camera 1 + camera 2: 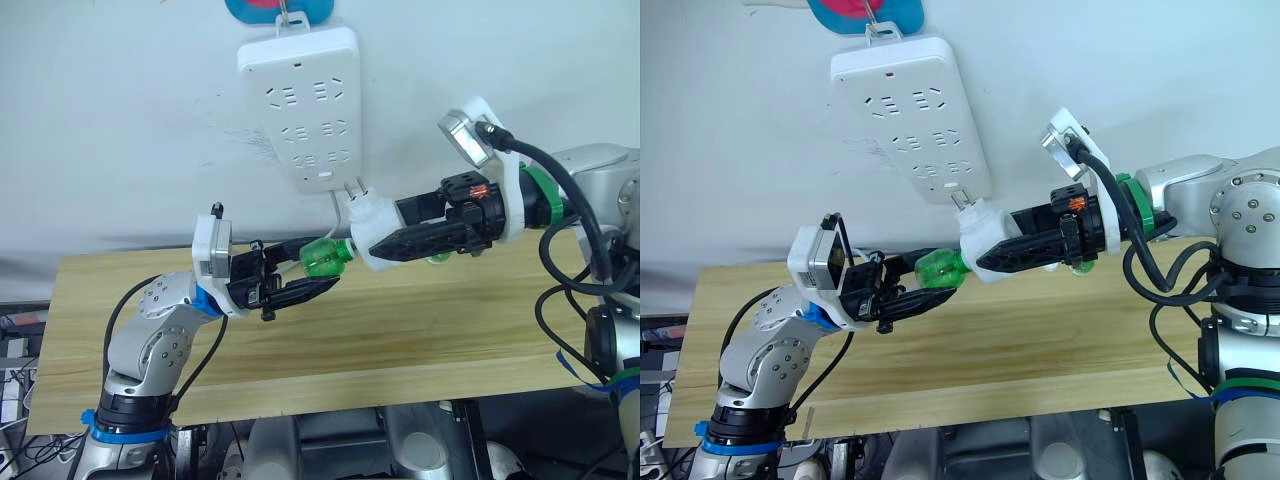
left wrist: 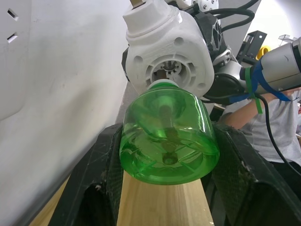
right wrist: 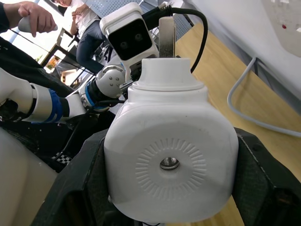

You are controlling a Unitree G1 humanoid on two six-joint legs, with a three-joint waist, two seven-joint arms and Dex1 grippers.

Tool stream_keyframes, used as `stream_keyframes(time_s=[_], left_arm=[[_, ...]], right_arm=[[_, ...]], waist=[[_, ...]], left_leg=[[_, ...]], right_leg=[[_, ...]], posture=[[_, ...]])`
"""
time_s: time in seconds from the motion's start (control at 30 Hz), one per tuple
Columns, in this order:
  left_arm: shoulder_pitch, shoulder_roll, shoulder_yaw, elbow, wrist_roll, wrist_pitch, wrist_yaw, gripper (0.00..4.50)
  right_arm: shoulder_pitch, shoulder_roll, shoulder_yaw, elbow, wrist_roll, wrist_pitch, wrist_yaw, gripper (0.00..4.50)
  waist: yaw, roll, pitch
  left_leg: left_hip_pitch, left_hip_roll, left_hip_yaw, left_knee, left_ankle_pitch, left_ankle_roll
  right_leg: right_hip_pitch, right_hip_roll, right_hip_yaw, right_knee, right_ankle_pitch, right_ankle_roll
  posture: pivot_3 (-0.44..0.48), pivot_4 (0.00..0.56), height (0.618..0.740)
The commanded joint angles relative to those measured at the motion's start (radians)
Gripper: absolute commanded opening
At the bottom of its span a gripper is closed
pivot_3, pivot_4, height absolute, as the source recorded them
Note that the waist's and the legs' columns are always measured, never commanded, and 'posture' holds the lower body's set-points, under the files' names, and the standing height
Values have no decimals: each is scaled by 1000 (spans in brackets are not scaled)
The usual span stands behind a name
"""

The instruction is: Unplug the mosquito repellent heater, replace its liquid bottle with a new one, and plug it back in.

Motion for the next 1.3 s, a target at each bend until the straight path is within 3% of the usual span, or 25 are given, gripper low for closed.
stream_keyframes(time_s=[0.03, 0.83, 1.3], left_arm=[[3, -7, -8, -49, -20, -3, -9, 2256], [7, -9, -4, -49, -8, -7, 0, 2256], [1, -7, 1, -61, -24, 7, 6, 2256]], right_arm=[[-1, 4, -3, -8, -7, -28, -8, 2965], [6, -31, 19, -38, 24, -22, 61, 2965], [27, -21, 62, -11, -65, -82, 40, 2965]], waist=[[0, 0, 0], [-2, 0, 0], [-2, 0, 0]], left_leg=[[0, 0, 0, 0, 0, 0], [0, 0, 0, 0, 0, 0], [0, 0, 0, 0, 0, 0]], right_leg=[[0, 0, 0, 0, 0, 0], [0, 0, 0, 0, 0, 0], [0, 0, 0, 0, 0, 0]], posture=[[-307, 395, 740], [-303, 400, 740], [-293, 402, 740]])
